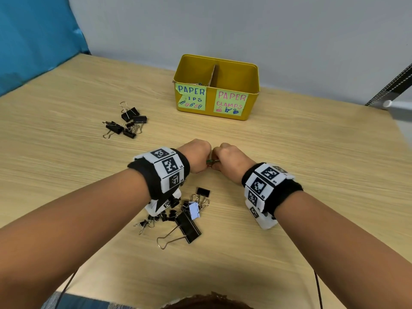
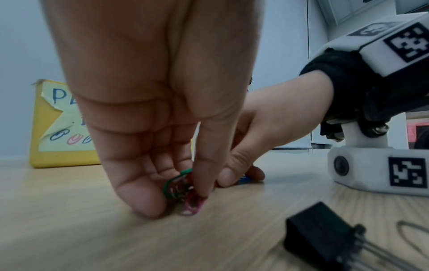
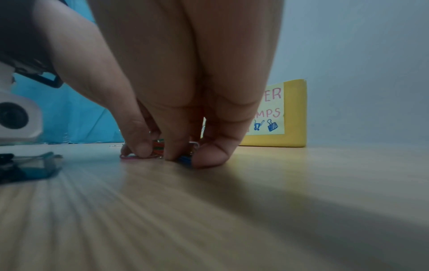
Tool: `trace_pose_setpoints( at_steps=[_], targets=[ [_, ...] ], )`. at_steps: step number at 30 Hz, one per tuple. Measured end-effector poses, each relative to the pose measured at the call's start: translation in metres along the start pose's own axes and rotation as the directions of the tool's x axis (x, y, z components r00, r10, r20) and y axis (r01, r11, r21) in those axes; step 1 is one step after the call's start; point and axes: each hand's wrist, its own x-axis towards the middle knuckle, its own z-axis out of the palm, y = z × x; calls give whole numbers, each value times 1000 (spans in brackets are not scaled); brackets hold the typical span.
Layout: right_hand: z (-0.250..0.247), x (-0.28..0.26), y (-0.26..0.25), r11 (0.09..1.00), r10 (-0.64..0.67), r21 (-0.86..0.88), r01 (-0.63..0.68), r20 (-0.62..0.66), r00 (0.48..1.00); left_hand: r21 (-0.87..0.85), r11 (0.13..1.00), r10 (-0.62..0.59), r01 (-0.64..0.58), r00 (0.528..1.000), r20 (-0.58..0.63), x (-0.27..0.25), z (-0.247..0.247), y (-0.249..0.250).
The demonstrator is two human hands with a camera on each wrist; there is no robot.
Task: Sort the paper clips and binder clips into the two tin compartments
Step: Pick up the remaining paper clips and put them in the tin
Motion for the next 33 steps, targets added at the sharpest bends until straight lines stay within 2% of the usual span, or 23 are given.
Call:
trace_pose_setpoints(
  at_steps=[5,13,17,19,21,23,25,26,27,29,31,33],
  targets=[
    [-5,-1,6,999,-25,43,24,28,999,27,999,30,-31,999,32,-3,2,3],
    [-10,-4,21,990,31,138,-34,23,999,40,999,-18,18,1000,2,-1,-2,-6],
    [-8,-5,23,991,41,124,-44,29,999,-47,996,-75,74,997,-6,-3,-11,-14],
    [-6,-4,24,992,40,115,-44,37,999,-169,980,-99,103,995,34,-1,-15,-23],
    [-5,-4,26,989,49,135,-55,45,998,-367,920,-116,140,990,86,-1,-18,-34],
    [-7,-4,30,972,68,223,-73,27,997,-589,792,-102,160,986,130,-3,-20,-43],
    [-11,-4,35,927,91,367,-76,-24,996,-736,659,-70,156,987,146,-7,-22,-51],
    [-13,-3,38,874,110,480,-77,-41,993,-780,606,-60,155,987,149,-9,-24,-53],
    [-15,-3,41,777,140,624,-83,-42,989,-821,551,-50,152,988,149,-11,-25,-54],
    [-19,-4,45,465,192,880,-98,7,981,-880,448,-41,156,987,154,-12,-26,-56],
    [-23,-6,46,153,202,979,-136,104,974,-909,381,-42,170,985,166,-13,-27,-56],
    [-27,-7,46,-57,191,982,-180,188,963,-920,346,-54,183,983,175,-13,-26,-55]
  ],
)
